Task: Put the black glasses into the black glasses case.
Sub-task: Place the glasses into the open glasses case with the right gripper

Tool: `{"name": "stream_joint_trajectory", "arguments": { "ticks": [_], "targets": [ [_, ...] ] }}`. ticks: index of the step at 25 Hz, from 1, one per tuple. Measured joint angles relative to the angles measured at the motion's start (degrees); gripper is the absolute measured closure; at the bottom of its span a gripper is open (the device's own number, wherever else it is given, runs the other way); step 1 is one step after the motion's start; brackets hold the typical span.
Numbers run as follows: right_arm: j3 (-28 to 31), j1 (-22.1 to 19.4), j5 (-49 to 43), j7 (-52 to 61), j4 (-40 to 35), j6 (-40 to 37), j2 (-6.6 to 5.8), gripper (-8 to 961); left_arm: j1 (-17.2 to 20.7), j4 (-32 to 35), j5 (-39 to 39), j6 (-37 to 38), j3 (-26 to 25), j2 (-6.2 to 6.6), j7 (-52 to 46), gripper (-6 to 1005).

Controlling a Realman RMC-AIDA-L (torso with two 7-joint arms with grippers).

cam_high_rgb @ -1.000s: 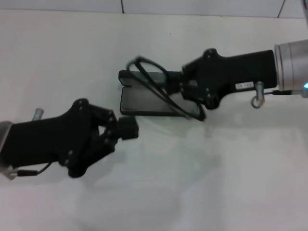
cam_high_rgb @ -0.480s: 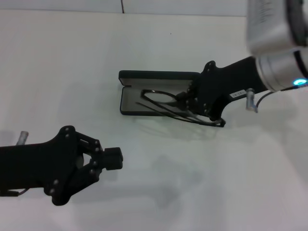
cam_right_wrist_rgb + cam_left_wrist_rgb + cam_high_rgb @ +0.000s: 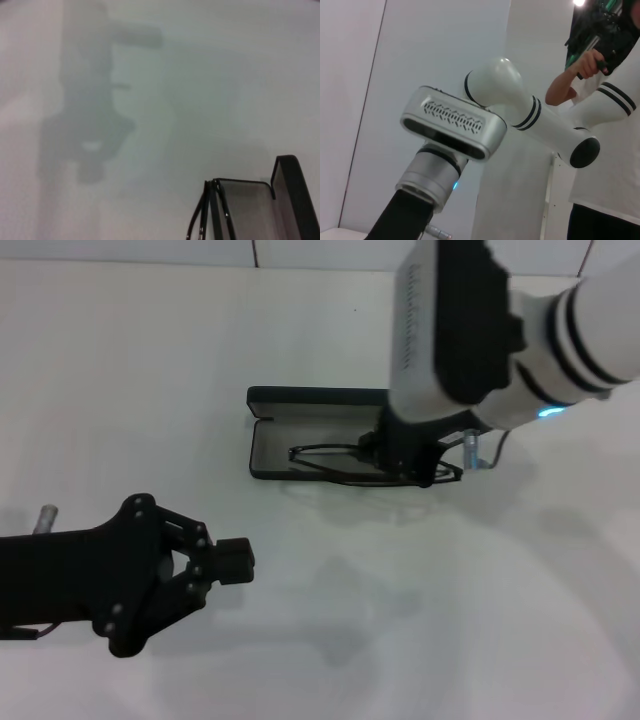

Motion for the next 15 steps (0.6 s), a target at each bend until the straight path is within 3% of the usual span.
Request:
{"name": "stream_joint_trajectory", "arguments": {
  "ticks": [15],
  "targets": [
    [-12.86, 2.63, -9.65, 1.52, 7.0, 16.51, 0.0, 843, -0.44, -0.4, 0.09, -0.14, -1.53, -0.46, -1.94, 949]
  ]
}}
